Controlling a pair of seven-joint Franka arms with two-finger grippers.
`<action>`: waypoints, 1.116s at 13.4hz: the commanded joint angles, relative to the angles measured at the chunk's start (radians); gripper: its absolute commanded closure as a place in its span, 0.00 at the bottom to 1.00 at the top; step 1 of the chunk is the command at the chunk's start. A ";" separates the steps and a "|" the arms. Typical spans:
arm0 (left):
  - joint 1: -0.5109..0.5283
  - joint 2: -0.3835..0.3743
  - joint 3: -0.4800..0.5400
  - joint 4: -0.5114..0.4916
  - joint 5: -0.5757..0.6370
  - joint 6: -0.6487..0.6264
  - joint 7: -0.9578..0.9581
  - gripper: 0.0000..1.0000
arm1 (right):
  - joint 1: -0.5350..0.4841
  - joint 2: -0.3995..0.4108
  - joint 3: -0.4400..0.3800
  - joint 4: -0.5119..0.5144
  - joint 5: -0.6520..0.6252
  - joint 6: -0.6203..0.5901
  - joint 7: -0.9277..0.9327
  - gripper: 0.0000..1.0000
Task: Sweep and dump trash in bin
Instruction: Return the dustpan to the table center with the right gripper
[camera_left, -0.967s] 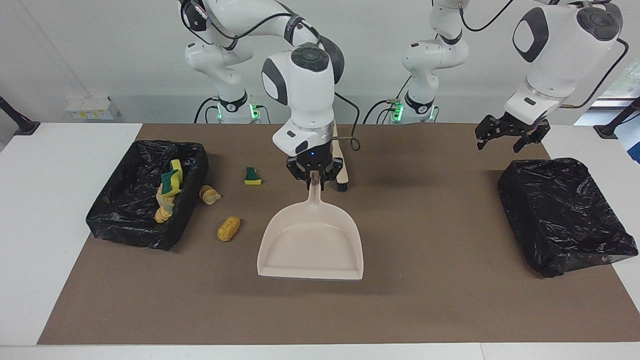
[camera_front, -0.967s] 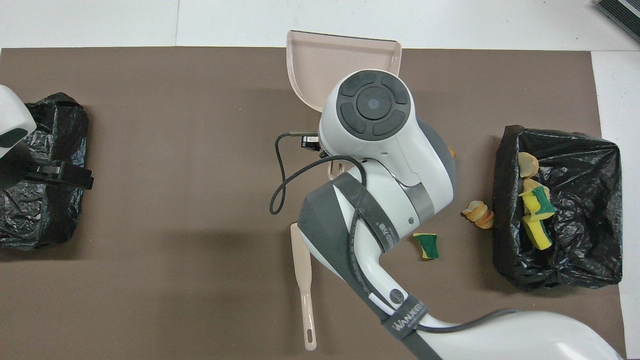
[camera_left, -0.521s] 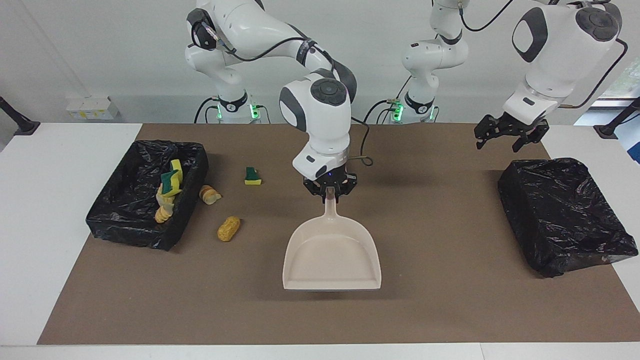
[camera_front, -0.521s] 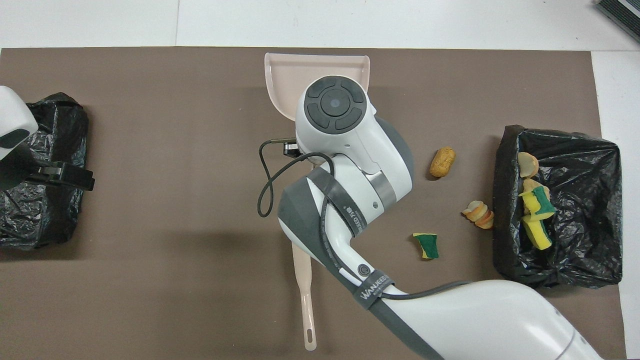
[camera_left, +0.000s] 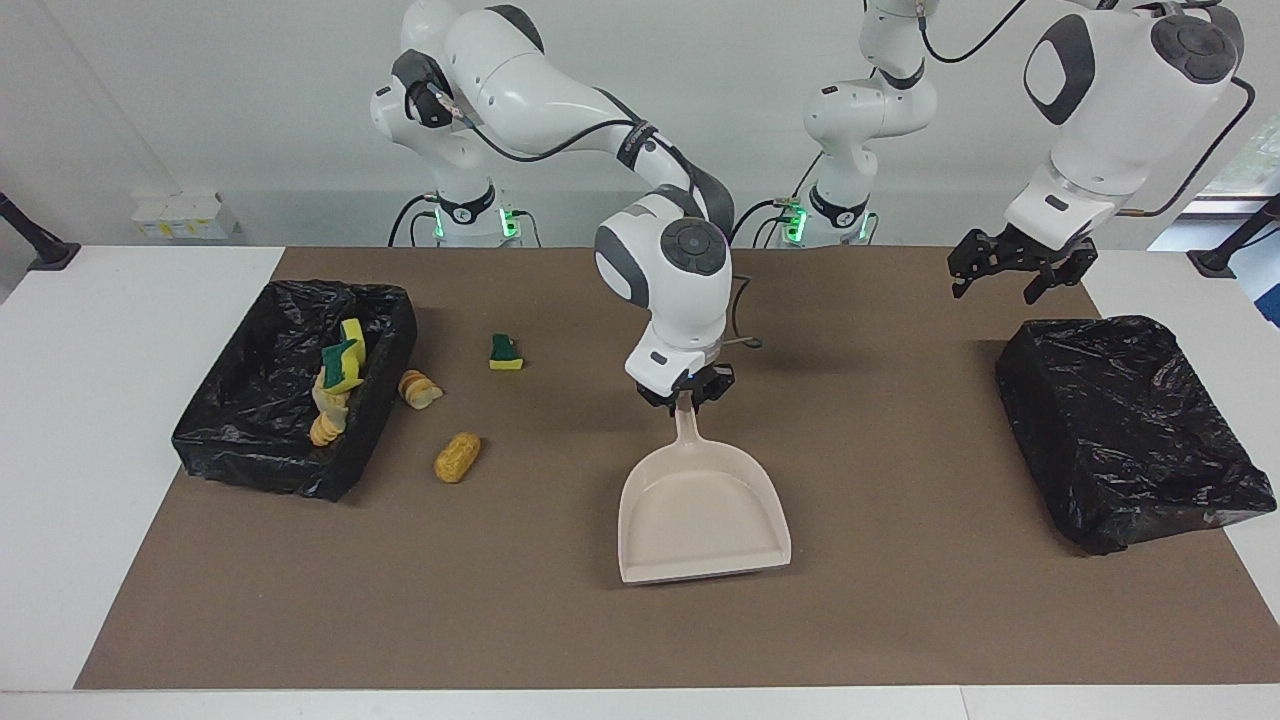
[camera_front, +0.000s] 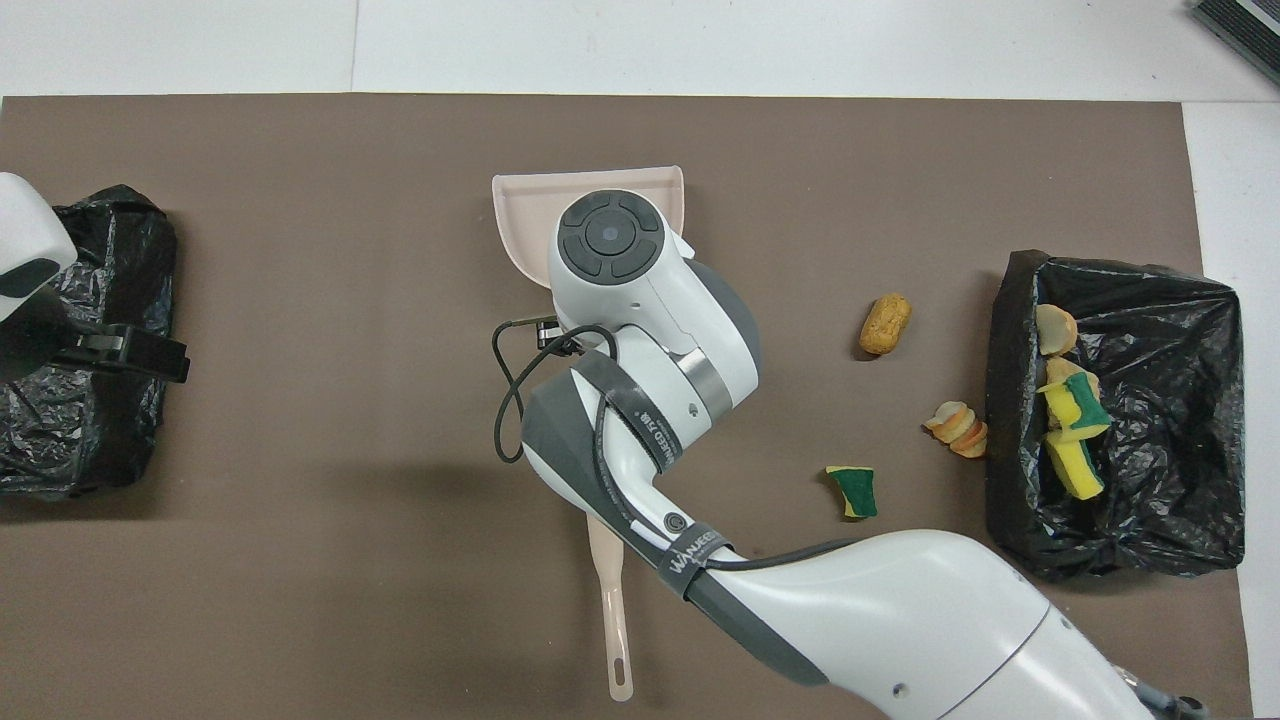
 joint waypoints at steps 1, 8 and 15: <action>-0.003 -0.004 -0.001 0.010 0.006 -0.020 -0.034 0.00 | 0.008 0.023 0.010 0.005 0.039 0.017 -0.027 1.00; -0.003 -0.004 -0.001 0.010 0.006 -0.020 -0.045 0.00 | 0.018 0.032 0.008 -0.010 0.033 0.035 -0.016 0.94; -0.001 -0.008 -0.001 0.001 0.006 -0.015 -0.044 0.00 | -0.024 0.012 0.006 -0.016 0.054 0.048 -0.010 0.57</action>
